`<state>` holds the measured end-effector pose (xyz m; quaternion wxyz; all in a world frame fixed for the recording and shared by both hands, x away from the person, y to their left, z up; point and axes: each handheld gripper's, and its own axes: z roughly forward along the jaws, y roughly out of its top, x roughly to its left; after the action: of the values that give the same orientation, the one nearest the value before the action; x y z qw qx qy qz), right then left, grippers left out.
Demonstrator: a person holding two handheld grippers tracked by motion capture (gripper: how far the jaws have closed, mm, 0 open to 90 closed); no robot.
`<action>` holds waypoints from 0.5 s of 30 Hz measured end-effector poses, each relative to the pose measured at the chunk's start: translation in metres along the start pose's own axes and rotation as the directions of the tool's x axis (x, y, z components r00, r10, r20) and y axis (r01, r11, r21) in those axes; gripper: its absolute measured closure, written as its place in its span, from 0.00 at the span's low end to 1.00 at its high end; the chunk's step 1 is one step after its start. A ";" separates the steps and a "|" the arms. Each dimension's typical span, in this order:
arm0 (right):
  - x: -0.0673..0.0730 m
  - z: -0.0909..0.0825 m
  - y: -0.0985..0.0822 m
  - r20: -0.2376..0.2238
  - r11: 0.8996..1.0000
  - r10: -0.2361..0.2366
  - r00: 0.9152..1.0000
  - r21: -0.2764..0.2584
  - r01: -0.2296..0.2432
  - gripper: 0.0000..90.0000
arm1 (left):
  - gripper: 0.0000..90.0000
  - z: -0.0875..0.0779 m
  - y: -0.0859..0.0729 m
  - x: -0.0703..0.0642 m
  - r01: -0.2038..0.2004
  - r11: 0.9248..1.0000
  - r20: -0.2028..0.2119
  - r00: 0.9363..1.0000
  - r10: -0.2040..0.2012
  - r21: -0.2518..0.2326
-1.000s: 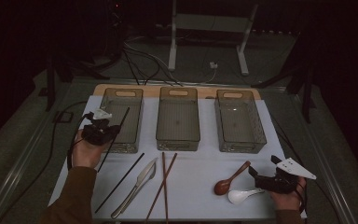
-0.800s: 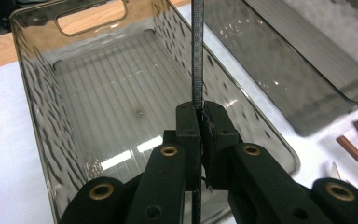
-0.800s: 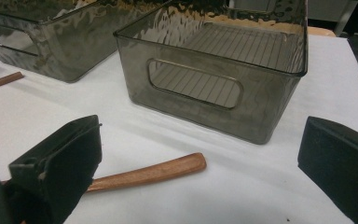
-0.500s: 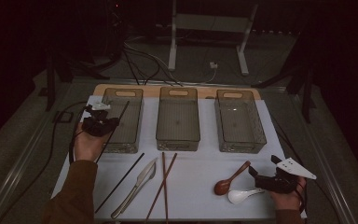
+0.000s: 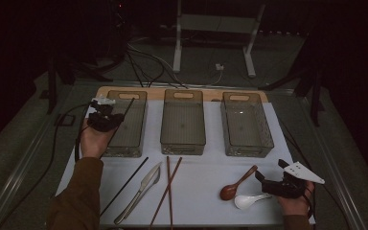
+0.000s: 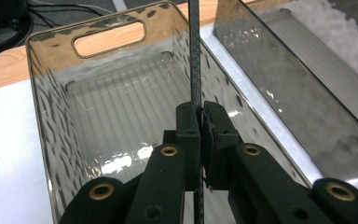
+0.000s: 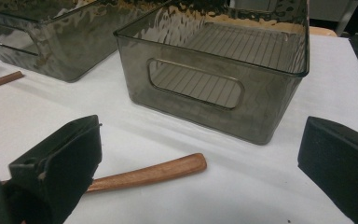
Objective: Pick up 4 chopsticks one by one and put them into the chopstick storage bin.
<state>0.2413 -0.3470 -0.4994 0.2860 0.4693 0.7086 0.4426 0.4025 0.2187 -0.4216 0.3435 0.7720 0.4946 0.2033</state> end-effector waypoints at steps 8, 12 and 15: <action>0.001 0.001 0.000 -0.003 1.000 -0.004 1.000 0.003 0.004 0.00 | 0.97 0.010 0.006 0.003 0.010 1.000 -0.005 1.000 -0.010 -0.002; 0.001 0.001 0.000 -0.003 1.000 -0.003 1.000 0.004 0.003 0.00 | 0.97 0.015 0.008 0.004 0.013 1.000 -0.007 1.000 -0.013 -0.003; 0.001 0.001 0.000 -0.003 1.000 -0.003 1.000 0.004 0.003 0.00 | 0.97 0.019 0.011 0.004 0.016 1.000 -0.009 1.000 -0.016 -0.004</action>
<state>0.2420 -0.3461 -0.4999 0.2847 0.4683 0.7104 0.4415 0.4234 0.2135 -0.4270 0.3444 0.7665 0.5018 0.2052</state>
